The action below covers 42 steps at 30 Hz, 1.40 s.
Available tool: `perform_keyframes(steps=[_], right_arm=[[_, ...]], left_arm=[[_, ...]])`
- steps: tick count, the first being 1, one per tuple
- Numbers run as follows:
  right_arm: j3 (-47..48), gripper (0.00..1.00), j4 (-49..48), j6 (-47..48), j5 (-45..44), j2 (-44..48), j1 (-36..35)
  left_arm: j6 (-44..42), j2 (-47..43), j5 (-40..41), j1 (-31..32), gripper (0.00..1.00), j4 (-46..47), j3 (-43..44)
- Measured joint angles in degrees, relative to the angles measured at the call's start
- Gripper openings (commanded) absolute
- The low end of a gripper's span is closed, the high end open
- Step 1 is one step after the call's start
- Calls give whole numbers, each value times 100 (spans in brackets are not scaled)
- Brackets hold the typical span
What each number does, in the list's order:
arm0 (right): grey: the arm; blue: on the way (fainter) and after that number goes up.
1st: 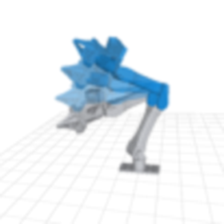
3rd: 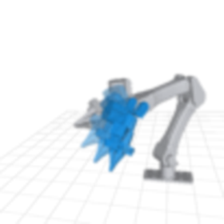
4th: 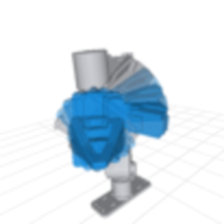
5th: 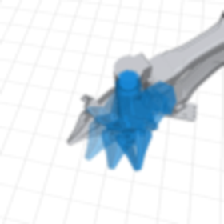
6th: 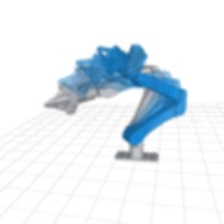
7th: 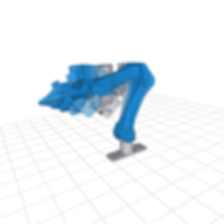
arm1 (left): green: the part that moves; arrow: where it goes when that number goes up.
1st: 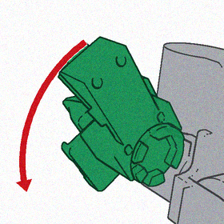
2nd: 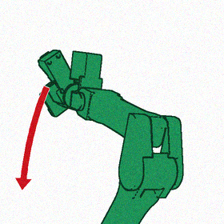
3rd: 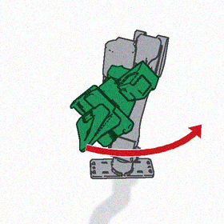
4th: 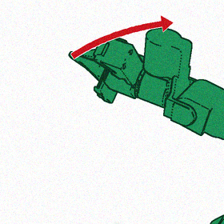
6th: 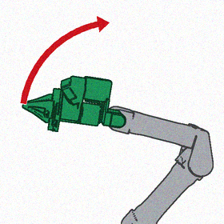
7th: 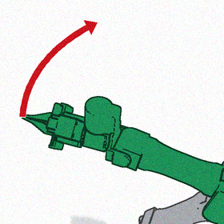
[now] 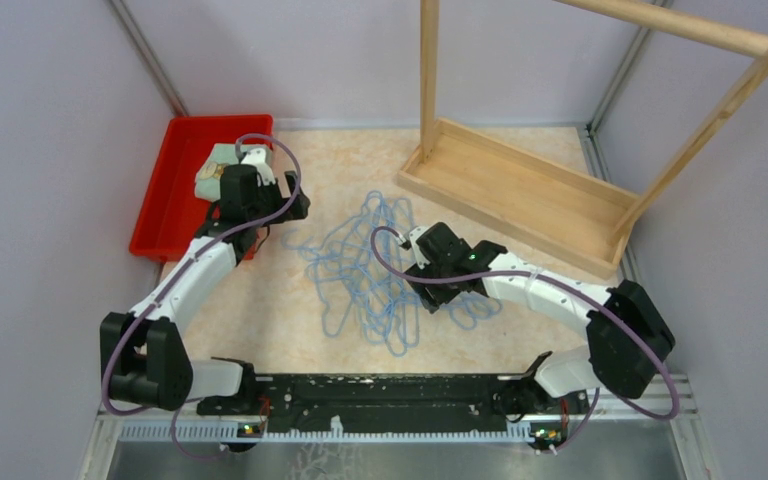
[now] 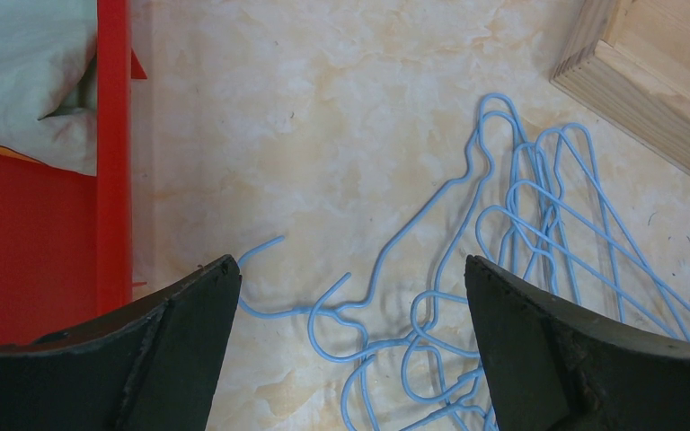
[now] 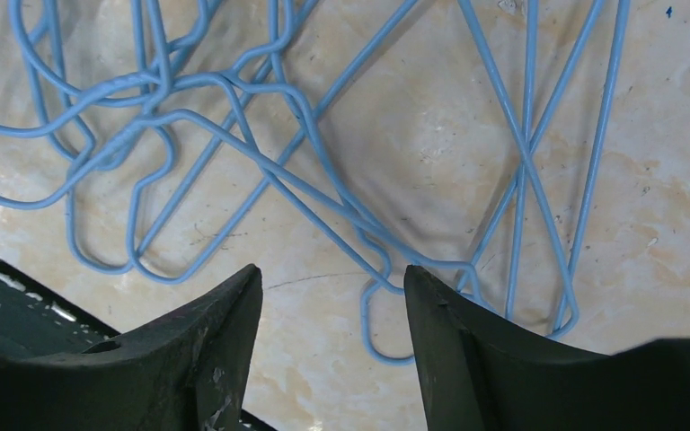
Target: Organize the hangers
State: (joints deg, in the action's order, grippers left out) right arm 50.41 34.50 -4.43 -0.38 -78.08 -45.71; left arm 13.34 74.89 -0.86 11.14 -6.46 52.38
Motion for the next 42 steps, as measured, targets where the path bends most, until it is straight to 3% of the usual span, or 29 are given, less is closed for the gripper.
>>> perform_keyframes(steps=[11,15,21,24,42], right_arm=[[7,60,-66,339,-343,-675,-2],[33,55,-114,354,-372,-922,-2],[37,13,-151,417,-343,-997,-4],[105,0,-52,444,-256,-997,-4],[1364,0,1126,490,420,-289,-4]], left_arm=[[33,0,151,0,100,7,-166],[33,0,245,0,100,9,-168],[31,74,341,0,100,11,-168],[31,129,391,0,100,9,-168],[39,321,595,0,100,44,-155]])
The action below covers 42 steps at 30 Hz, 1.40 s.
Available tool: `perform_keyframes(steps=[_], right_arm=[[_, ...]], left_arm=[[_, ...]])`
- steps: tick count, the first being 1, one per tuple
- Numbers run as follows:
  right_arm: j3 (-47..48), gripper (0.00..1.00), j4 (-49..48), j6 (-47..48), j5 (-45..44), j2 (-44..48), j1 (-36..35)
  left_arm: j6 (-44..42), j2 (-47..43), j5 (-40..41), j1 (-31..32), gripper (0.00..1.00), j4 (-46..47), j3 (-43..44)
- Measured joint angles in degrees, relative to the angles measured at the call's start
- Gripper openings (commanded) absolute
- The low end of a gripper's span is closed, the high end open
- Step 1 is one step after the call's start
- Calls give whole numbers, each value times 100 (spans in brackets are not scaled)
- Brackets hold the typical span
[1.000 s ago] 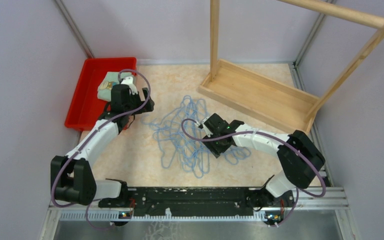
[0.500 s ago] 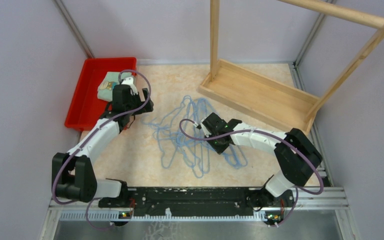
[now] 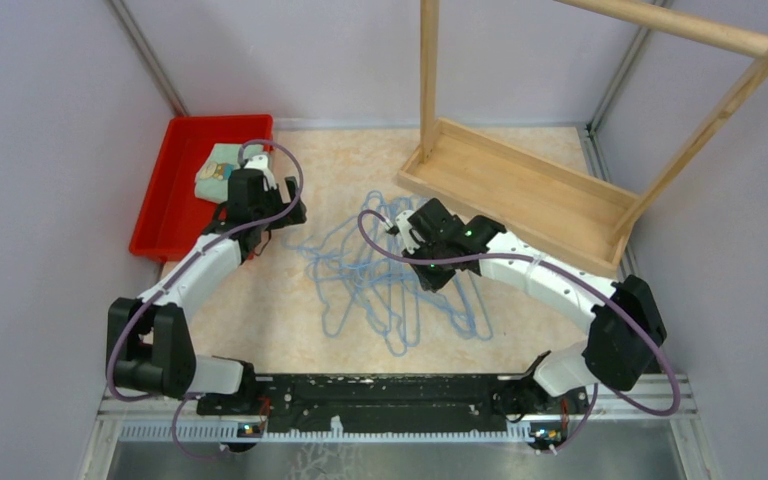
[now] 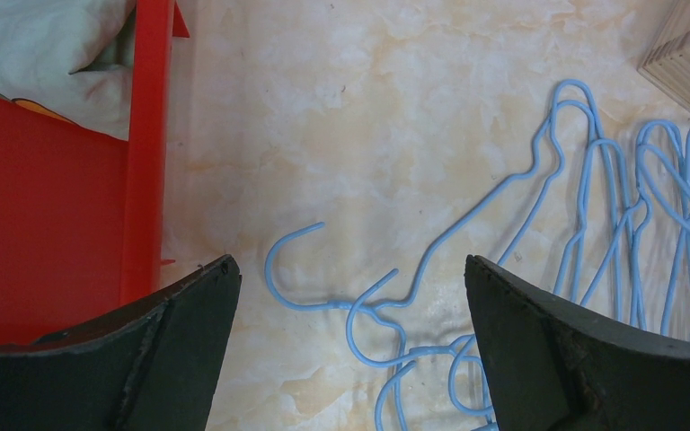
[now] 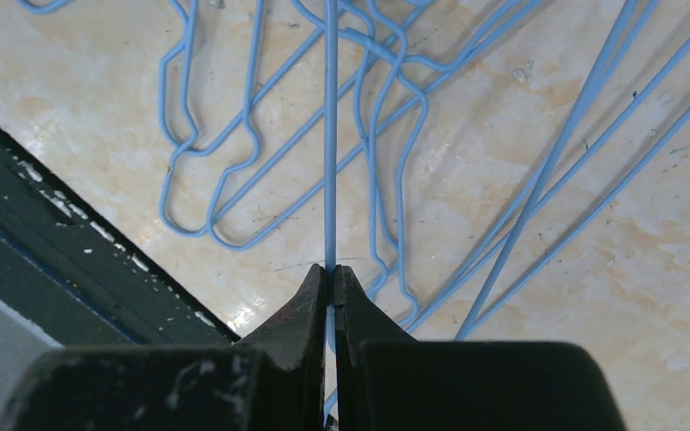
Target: Organize the hangers
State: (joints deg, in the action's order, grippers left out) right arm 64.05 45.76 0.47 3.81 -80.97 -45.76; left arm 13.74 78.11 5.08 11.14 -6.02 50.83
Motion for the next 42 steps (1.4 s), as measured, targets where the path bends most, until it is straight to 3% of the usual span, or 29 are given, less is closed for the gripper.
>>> perform_keyframes(steps=[7,15,21,25,31,36,42], right_arm=[[516,0,313,98,769,0,116],[1681,0,319,-127,1902,46,870],[1790,0,7,-678,2079,525,1440],[2028,0,-68,-994,1843,793,1764],[2990,0,-68,-1165,702,1080,1895],[3130,0,-214,-1410,-216,1523,1978],[3276,0,-232,-1646,-579,1506,2006]], left_arm=[[-4,52,48,0,100,2,81],[0,52,201,0,100,9,81],[-4,55,251,0,100,7,160],[-20,55,262,0,100,33,278],[-48,153,256,0,100,83,382],[-66,271,212,0,100,90,487],[-192,275,236,0,100,94,531]])
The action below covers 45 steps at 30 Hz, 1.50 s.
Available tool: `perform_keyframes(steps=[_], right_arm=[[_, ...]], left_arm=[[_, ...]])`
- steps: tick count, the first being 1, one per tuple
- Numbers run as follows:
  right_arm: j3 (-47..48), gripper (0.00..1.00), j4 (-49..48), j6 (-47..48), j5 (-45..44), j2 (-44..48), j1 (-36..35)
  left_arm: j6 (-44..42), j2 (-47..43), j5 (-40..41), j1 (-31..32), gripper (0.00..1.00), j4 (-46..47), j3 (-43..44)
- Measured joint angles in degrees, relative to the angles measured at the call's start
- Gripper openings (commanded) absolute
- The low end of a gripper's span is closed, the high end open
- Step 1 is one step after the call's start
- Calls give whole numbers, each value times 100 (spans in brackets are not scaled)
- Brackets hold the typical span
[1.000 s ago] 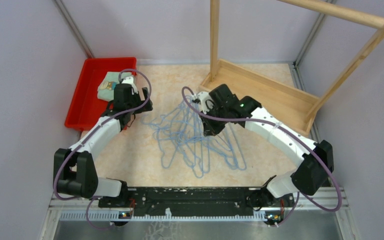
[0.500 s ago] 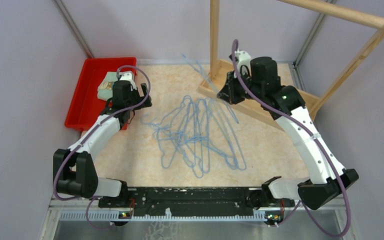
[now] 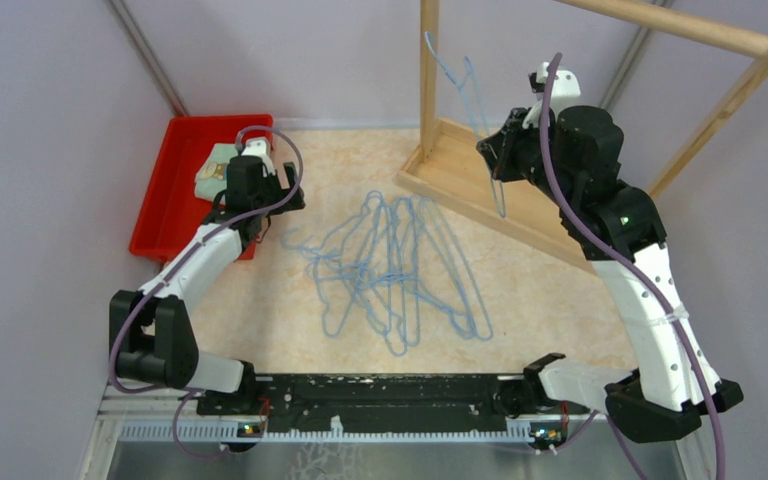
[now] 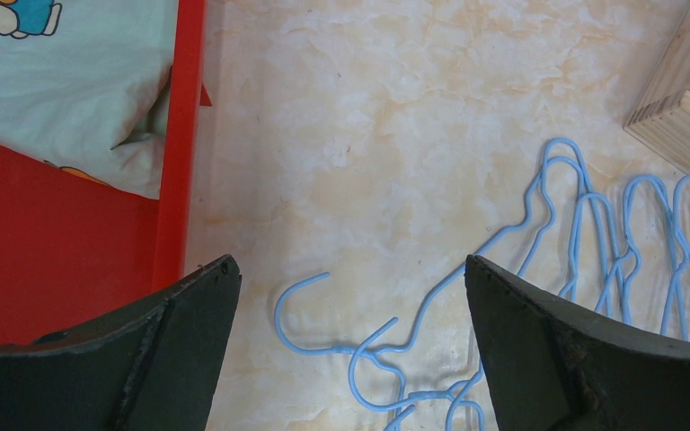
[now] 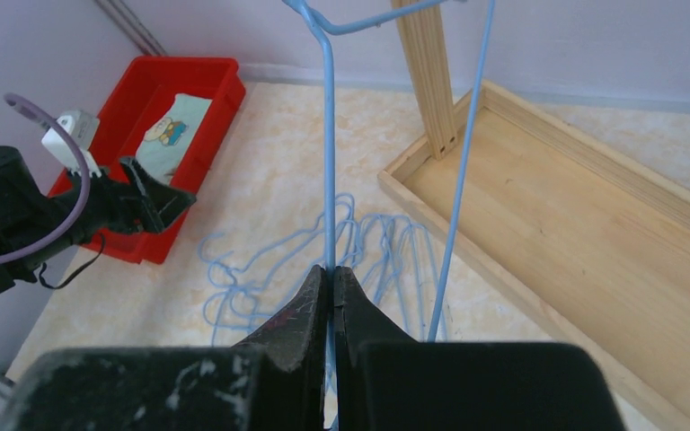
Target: Organize the hangers
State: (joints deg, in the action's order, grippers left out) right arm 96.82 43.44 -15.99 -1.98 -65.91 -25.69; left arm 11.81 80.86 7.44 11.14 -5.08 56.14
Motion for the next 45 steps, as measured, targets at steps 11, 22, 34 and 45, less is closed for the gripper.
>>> perform_keyframes(steps=[11,22,34,45], right_arm=[[-643,0,-1810,-175,-737,-44,0],[-881,0,-2717,-229,-804,-461,33],[-1161,0,-2800,-249,-981,-435,37],[-662,0,-2688,-70,-1237,-258,37]], left_arm=[[-15,129,-66,0,100,44,39],[-118,153,9,0,100,76,48],[-120,153,90,0,100,116,46],[-133,179,96,0,100,129,48]])
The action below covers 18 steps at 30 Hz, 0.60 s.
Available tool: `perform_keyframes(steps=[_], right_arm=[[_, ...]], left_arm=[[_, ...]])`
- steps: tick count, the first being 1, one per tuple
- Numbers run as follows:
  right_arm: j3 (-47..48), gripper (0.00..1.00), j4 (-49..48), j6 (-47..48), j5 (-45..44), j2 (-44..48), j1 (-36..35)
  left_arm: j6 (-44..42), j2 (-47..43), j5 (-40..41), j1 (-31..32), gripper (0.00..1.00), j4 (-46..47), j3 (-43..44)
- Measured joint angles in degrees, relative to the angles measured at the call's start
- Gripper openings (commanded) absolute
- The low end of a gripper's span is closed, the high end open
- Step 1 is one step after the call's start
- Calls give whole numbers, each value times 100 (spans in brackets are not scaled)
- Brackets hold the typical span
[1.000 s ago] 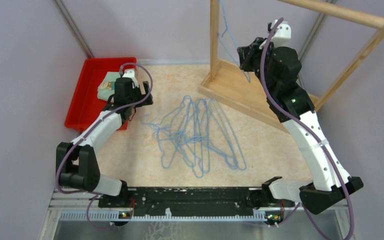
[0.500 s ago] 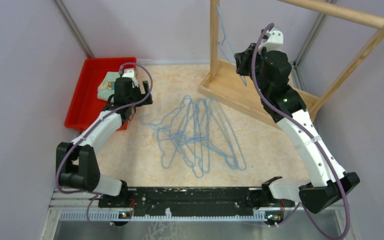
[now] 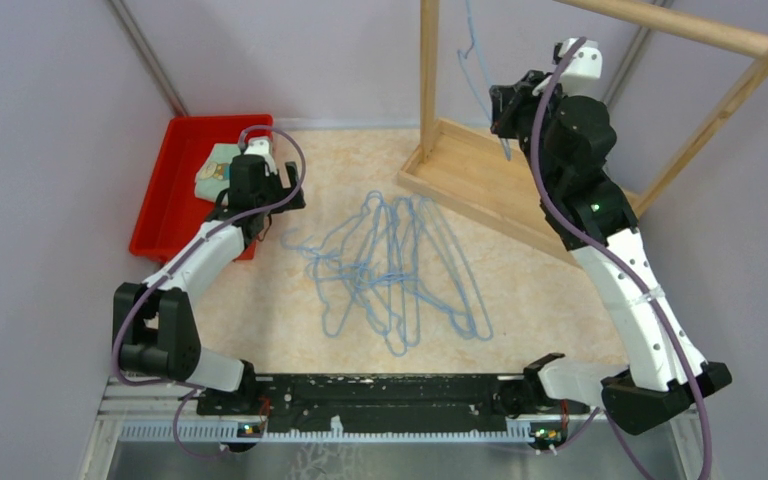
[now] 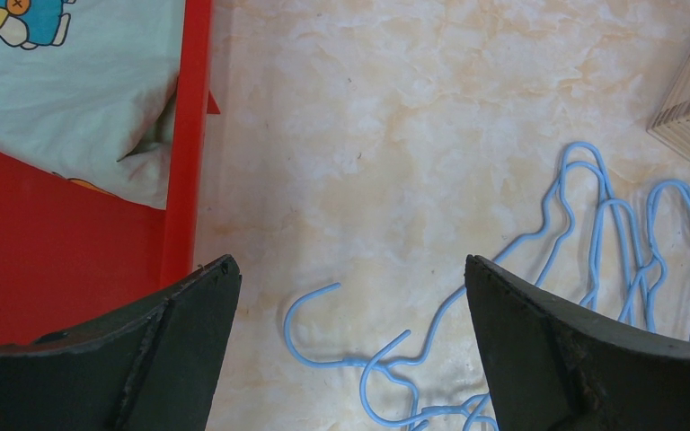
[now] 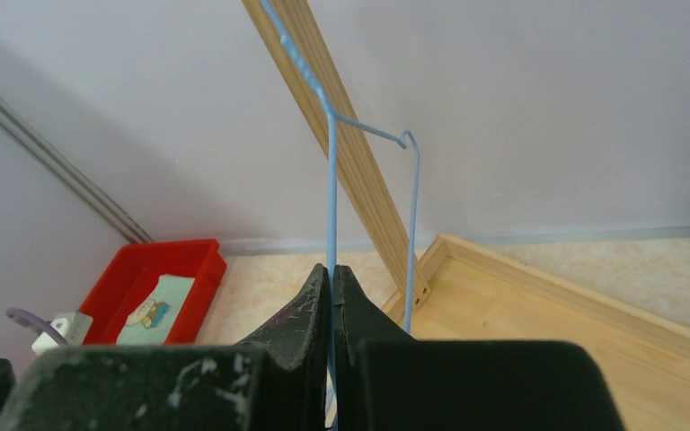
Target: Organize the hangers
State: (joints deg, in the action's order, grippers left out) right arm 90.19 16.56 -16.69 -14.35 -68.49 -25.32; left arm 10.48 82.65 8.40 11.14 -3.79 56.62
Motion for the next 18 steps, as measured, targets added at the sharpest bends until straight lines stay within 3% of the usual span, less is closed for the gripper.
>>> perform_keyframes(steps=[18], right_arm=[[280,0,-380,435,-675,184,2]], left_arm=[[17,267,-7,0,100,39,0]])
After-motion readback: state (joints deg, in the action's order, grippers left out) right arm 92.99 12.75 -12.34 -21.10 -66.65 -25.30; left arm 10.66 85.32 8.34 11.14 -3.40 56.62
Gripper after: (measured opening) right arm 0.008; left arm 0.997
